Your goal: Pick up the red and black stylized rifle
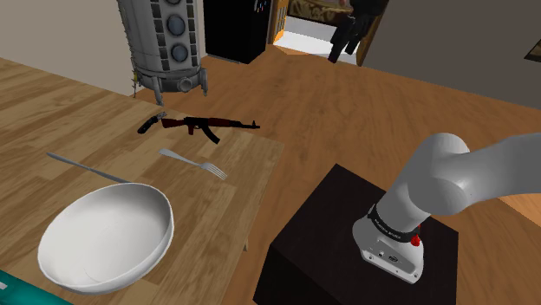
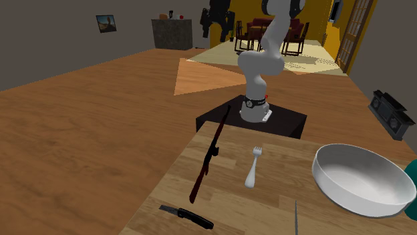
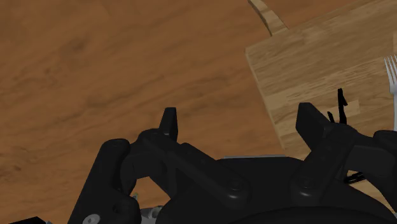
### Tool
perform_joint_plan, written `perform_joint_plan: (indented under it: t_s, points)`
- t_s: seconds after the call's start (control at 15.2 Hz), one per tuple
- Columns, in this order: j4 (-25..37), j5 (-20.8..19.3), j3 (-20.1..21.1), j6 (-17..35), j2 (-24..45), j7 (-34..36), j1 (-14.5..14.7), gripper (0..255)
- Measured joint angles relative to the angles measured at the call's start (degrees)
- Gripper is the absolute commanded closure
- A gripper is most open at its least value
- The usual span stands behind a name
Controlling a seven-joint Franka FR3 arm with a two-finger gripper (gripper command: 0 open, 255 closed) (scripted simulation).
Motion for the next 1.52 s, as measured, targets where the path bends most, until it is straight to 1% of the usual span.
perform_joint_plan:
  t_s: [0.07,0.26,0.53,0.59,0.79,1.12,1.52]
  points:
    - [0.0,0.0,0.0,0.0,0.0,0.0,0.0,0]
    - [1.3,0.53,0.47,1.71,4.35,-0.16,0.9,0]
    - [4.29,1.68,1.81,4.51,12.67,-0.07,2.65,0]
    - [5.94,1.97,2.16,5.06,15.44,-0.07,3.08,0]
    - [7.96,2.58,2.92,6.63,20.99,-0.52,4.13,0]
    - [14.02,3.46,4.46,8.85,32.39,-1.03,5.83,0]
    - [23.06,3.98,6.5,8.89,45.23,-1.56,7.76,0]
